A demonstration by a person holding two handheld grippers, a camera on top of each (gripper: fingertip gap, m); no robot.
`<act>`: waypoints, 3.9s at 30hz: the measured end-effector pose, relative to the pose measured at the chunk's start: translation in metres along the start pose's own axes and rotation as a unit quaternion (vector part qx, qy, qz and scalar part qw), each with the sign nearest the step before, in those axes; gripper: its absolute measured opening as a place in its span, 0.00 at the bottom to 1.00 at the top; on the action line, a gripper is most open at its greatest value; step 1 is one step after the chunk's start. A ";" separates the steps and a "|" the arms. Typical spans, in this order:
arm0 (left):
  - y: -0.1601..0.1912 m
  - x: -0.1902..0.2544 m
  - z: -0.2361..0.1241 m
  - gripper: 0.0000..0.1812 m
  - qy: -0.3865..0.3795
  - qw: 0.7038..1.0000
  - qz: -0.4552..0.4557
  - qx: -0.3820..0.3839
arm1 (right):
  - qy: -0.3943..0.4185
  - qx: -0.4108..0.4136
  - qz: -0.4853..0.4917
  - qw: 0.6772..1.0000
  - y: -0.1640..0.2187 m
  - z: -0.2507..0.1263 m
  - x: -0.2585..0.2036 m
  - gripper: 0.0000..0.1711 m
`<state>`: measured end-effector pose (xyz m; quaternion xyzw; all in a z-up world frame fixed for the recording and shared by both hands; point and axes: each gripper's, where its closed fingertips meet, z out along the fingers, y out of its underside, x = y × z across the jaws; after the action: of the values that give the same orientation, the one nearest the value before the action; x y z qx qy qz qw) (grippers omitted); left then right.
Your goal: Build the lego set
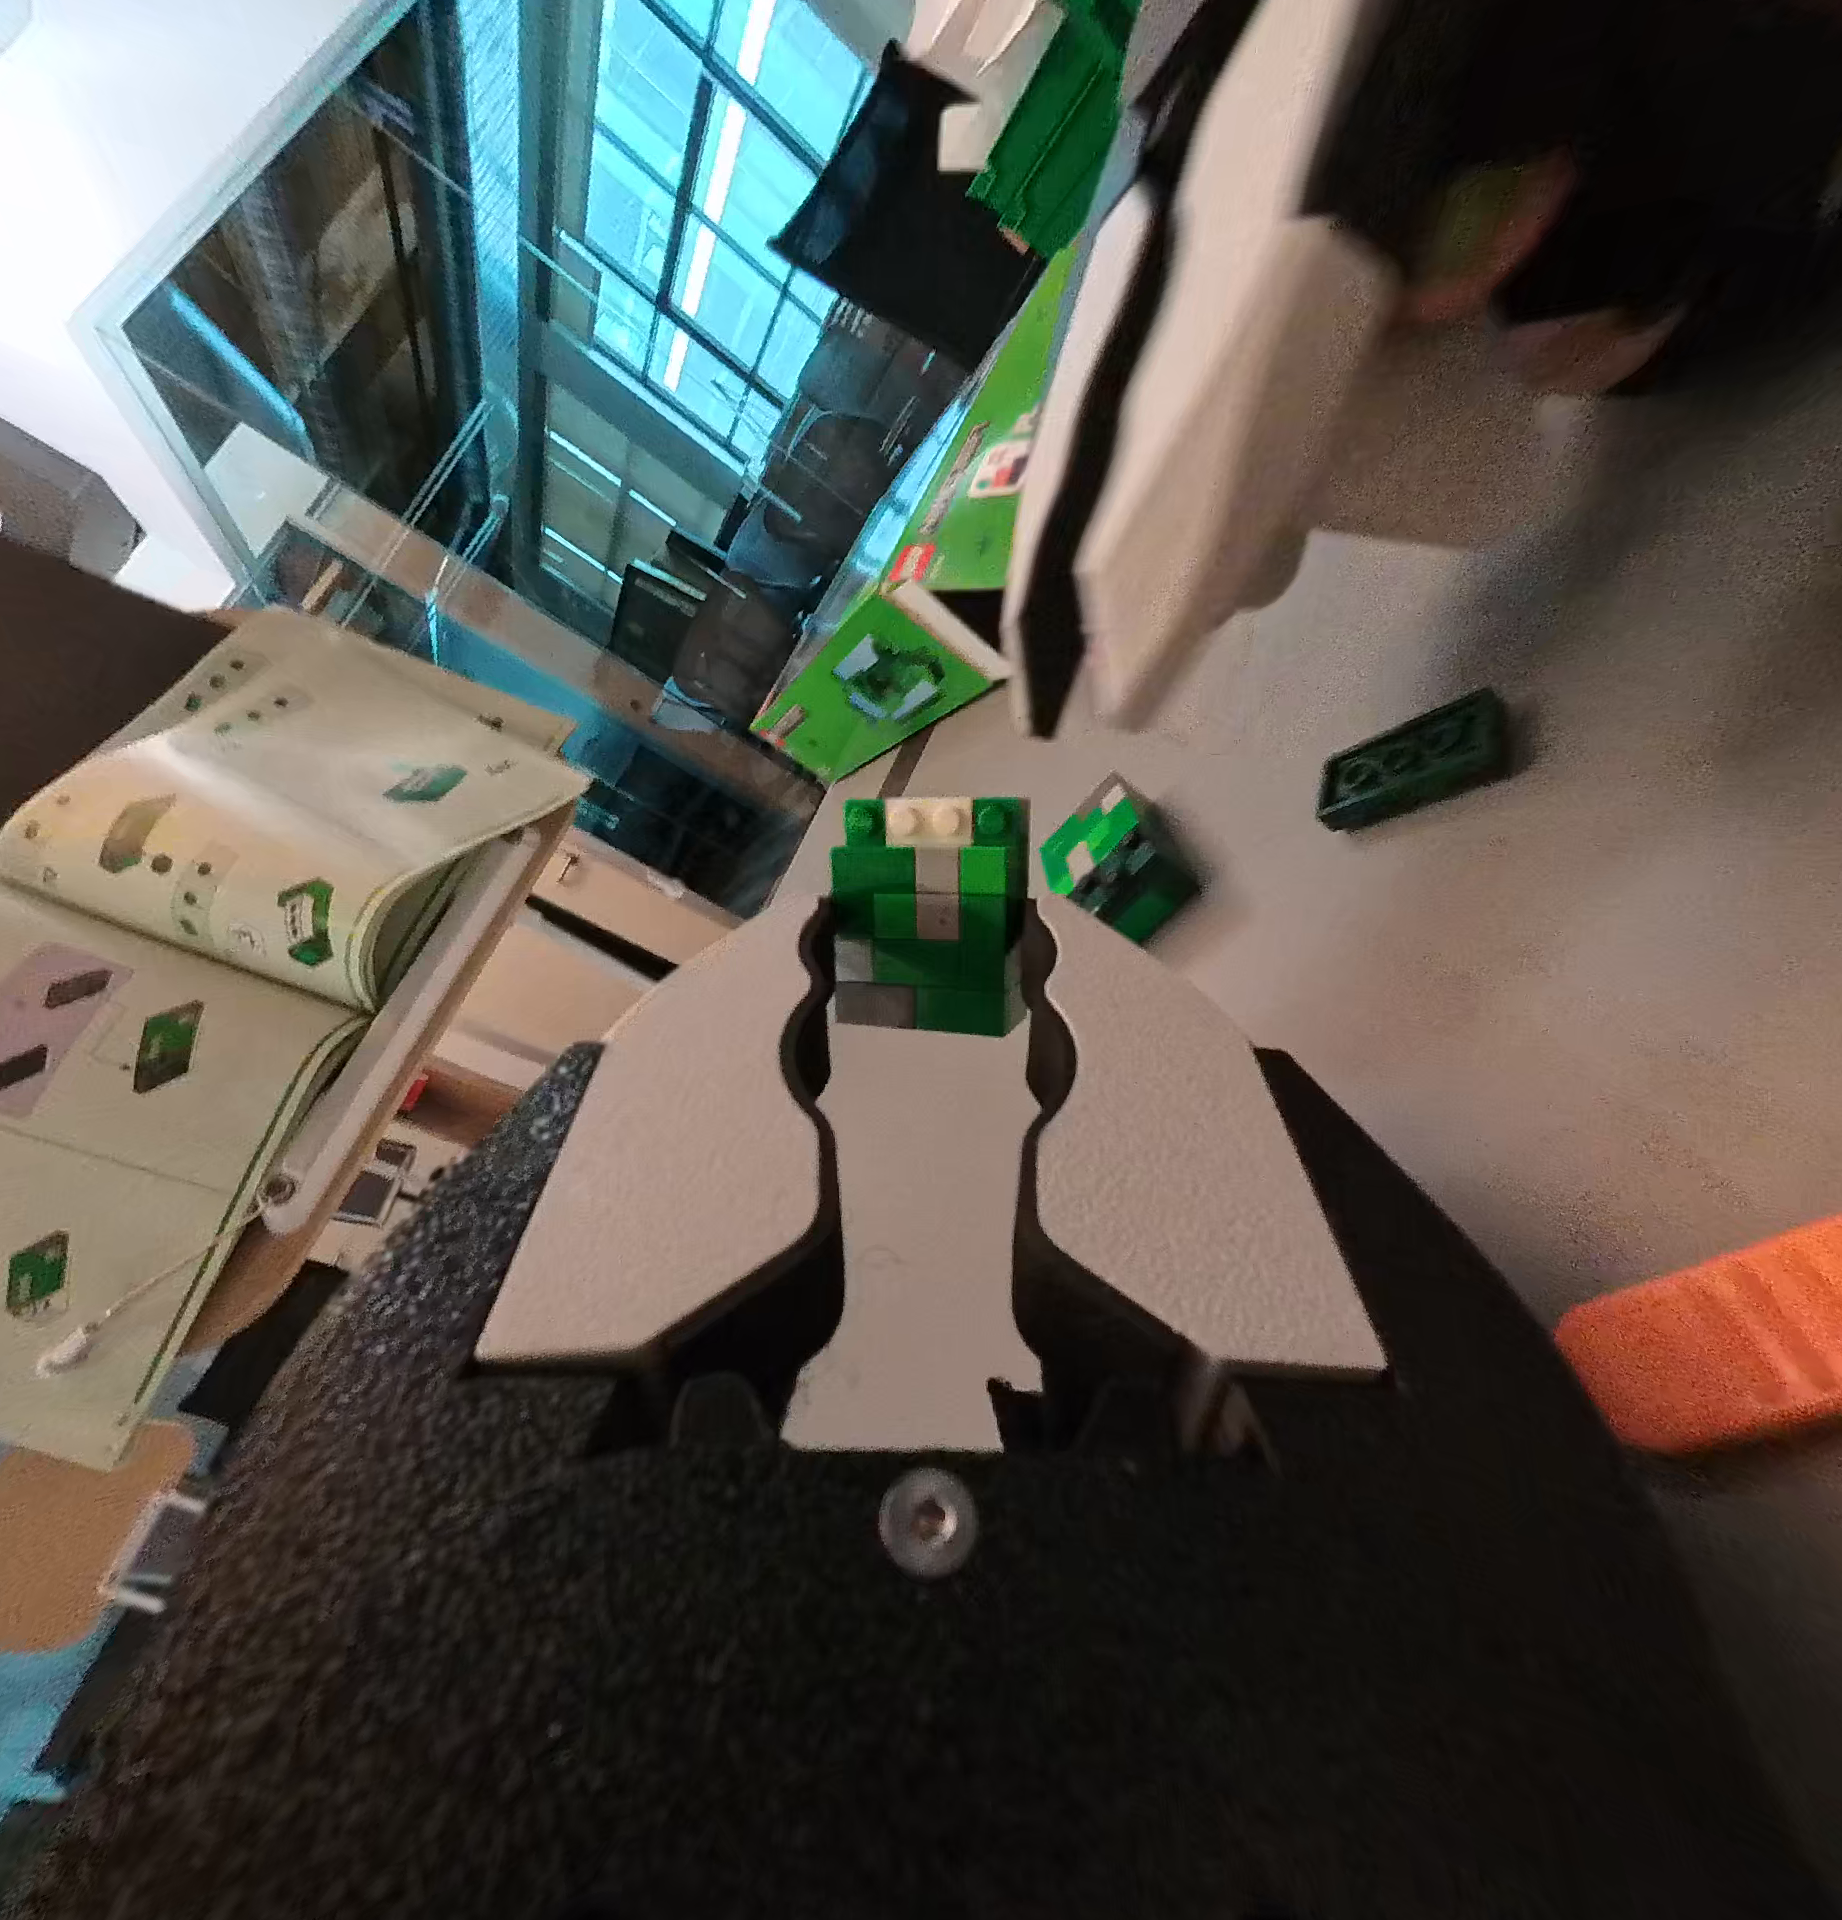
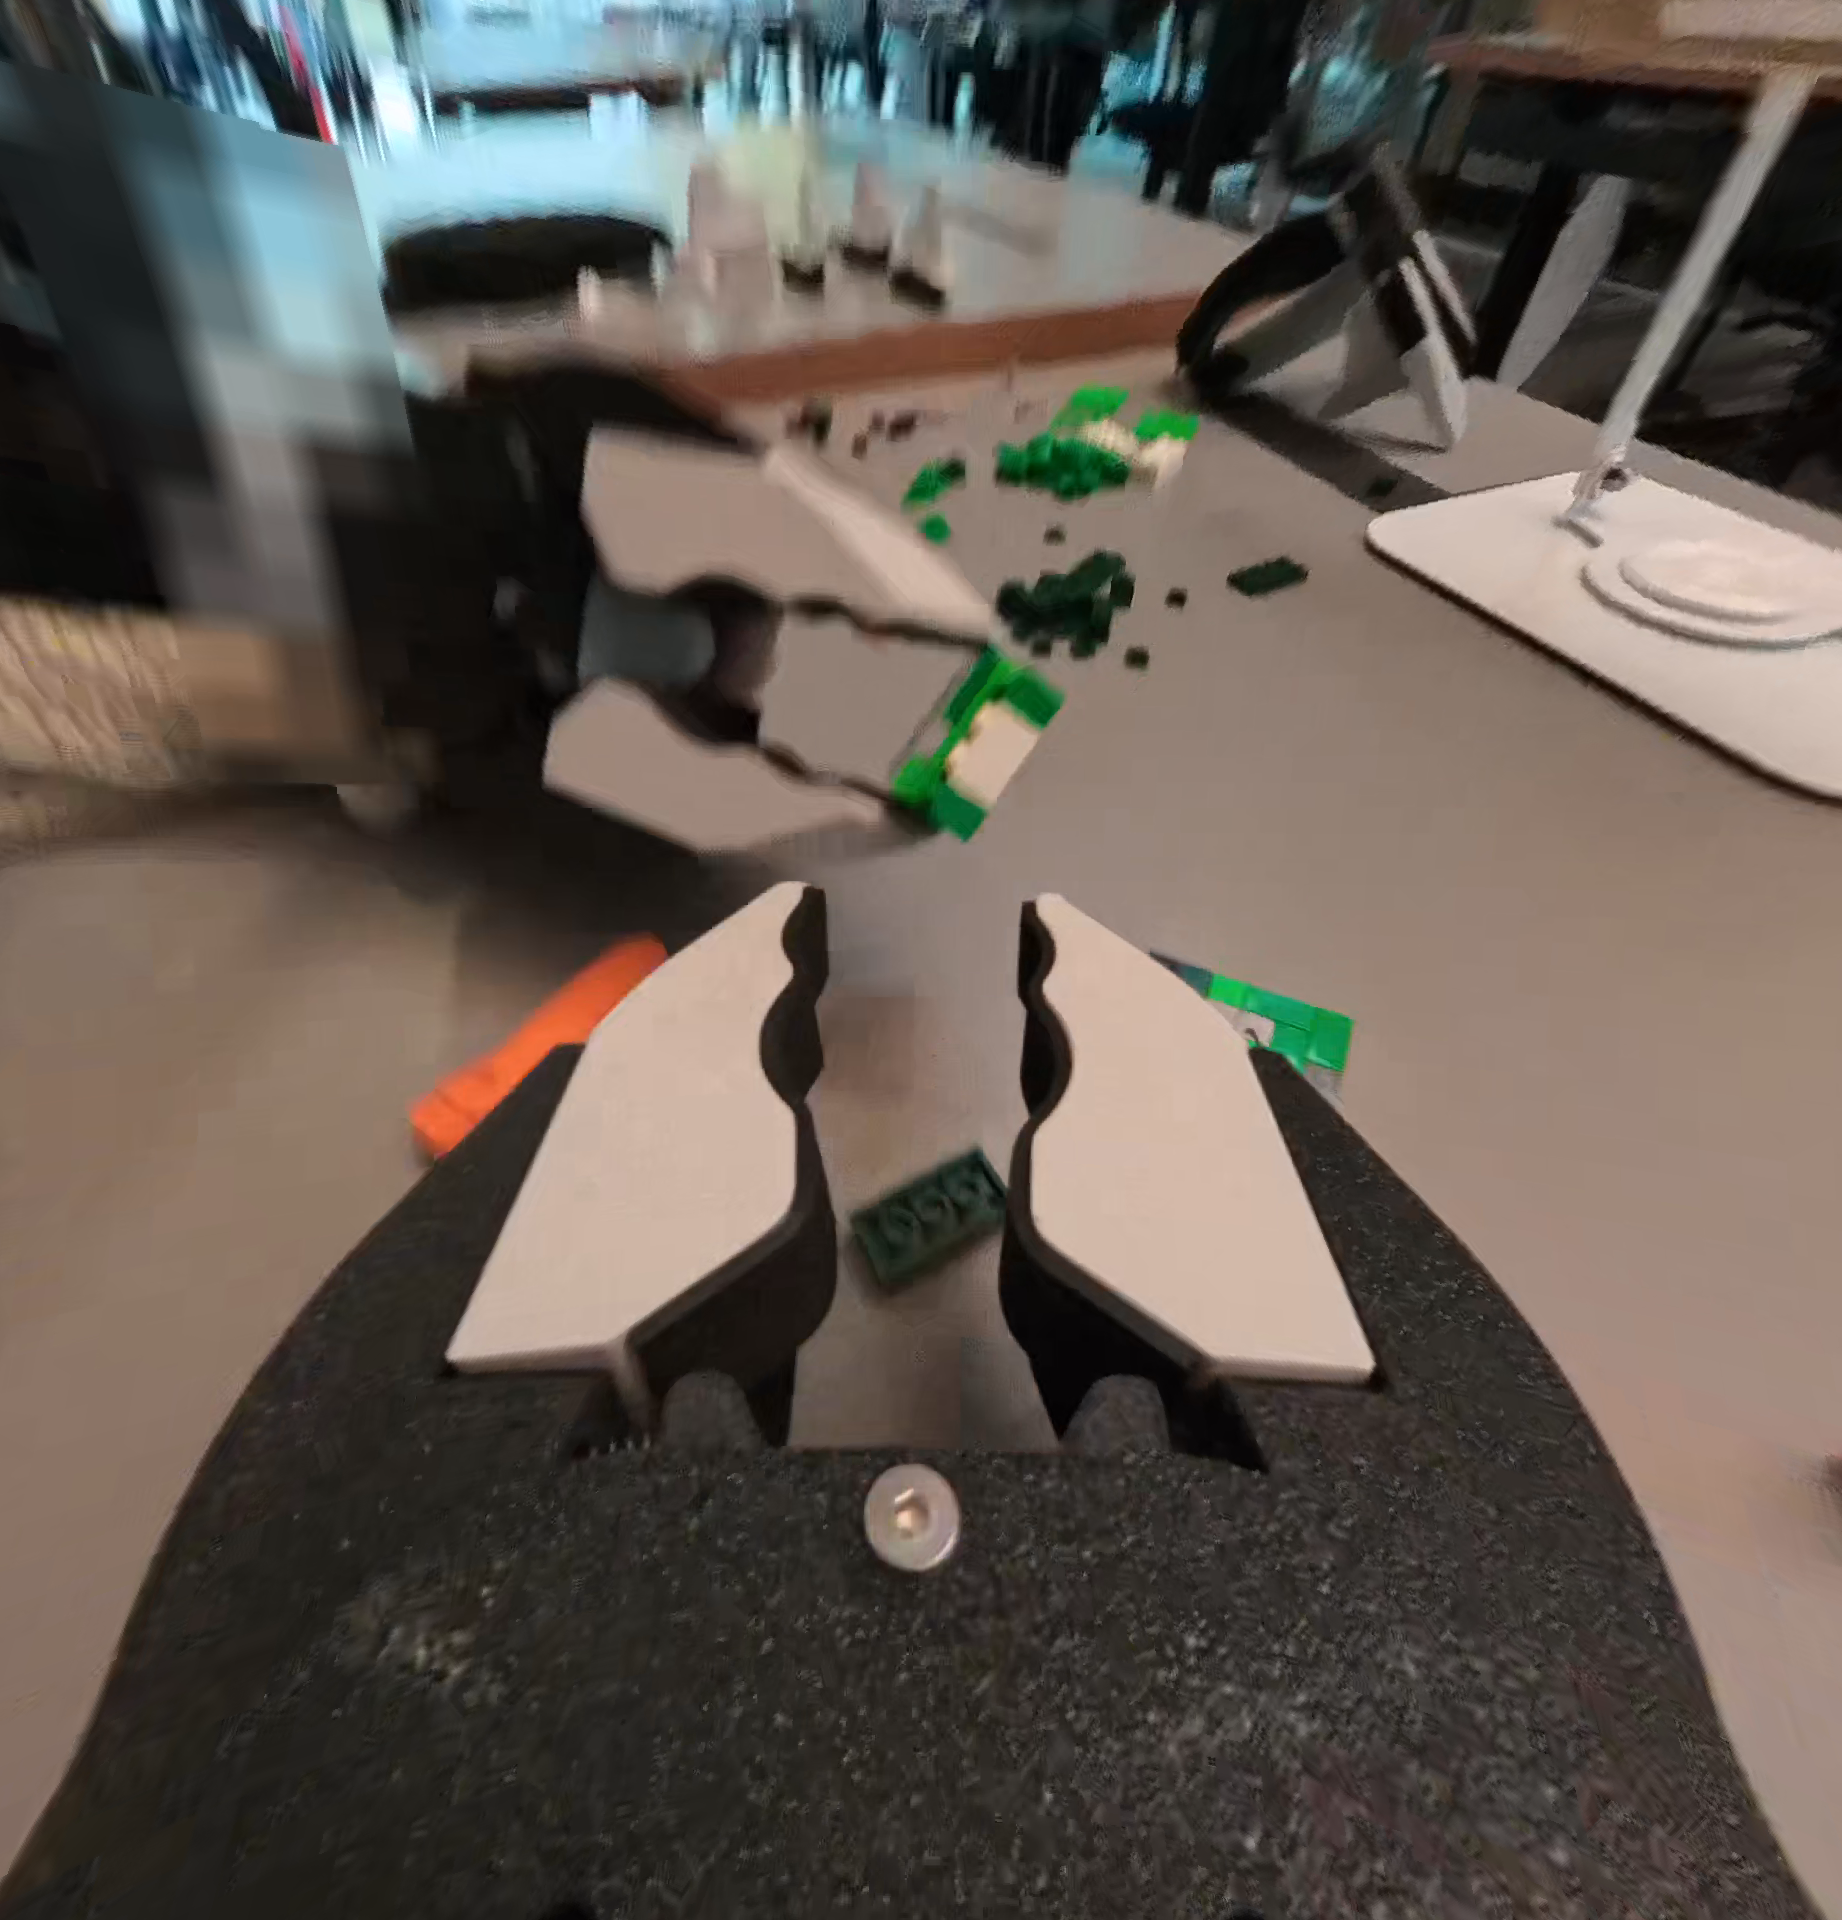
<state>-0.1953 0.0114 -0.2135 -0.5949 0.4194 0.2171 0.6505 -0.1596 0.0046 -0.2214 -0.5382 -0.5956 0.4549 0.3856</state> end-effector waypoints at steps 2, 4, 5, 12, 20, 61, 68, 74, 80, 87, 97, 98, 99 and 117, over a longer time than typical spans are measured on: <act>-0.006 0.008 0.000 0.19 0.011 1.000 0.013 0.006 | 0.004 0.047 0.071 0.996 -0.010 0.001 0.005 0.19; -0.008 0.012 0.000 0.19 0.017 0.999 0.027 0.007 | 0.007 0.074 0.104 0.992 -0.016 0.000 0.011 0.16; -0.009 0.013 0.000 0.19 0.018 0.999 0.031 0.008 | -0.002 0.083 0.117 0.990 -0.017 0.000 0.011 0.15; -0.010 0.014 0.001 0.19 0.020 0.999 0.029 0.012 | -0.035 0.070 0.172 0.982 -0.014 0.007 0.008 0.14; -0.012 0.011 -0.001 0.20 0.015 0.999 0.021 0.024 | -0.035 0.045 0.164 0.985 -0.009 0.013 0.004 0.07; -0.008 0.008 0.002 0.20 0.017 1.000 -0.020 0.010 | -0.147 -0.155 -0.018 0.977 0.052 -0.042 -0.017 0.15; -0.001 0.011 0.003 0.20 0.029 0.999 -0.026 -0.013 | -0.013 -0.199 -0.008 0.980 0.061 -0.023 0.010 0.24; 0.001 0.012 0.003 0.20 0.028 0.999 -0.020 -0.018 | 0.054 -0.224 -0.024 0.973 0.058 -0.011 0.008 0.31; 0.003 0.015 0.002 0.20 0.035 0.999 -0.012 -0.022 | 0.122 -0.272 -0.071 0.952 0.068 -0.025 0.032 0.24; 0.002 0.017 0.000 0.20 0.047 0.999 -0.018 -0.019 | 0.055 -0.247 -0.045 0.966 0.075 -0.033 0.030 0.22; -0.007 0.033 -0.004 0.20 0.094 0.995 -0.009 0.004 | -0.035 -0.224 -0.047 0.973 0.073 -0.029 0.029 0.10; -0.006 0.033 -0.003 0.20 0.096 0.995 -0.010 0.001 | -0.035 -0.225 -0.049 0.973 0.073 -0.029 0.028 0.09; -0.005 0.033 -0.003 0.20 0.095 0.995 -0.009 -0.003 | -0.033 -0.225 -0.055 0.972 0.073 -0.029 0.027 0.09; -0.026 0.059 0.001 0.20 0.124 0.988 0.088 -0.005 | -0.081 -0.126 -0.071 0.986 0.029 -0.025 -0.020 0.09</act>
<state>-0.1419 -0.0054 -0.2462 -0.5812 0.5465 0.1995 0.5690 -0.1246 -0.0118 -0.2416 -0.5003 -0.7138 0.3901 0.2968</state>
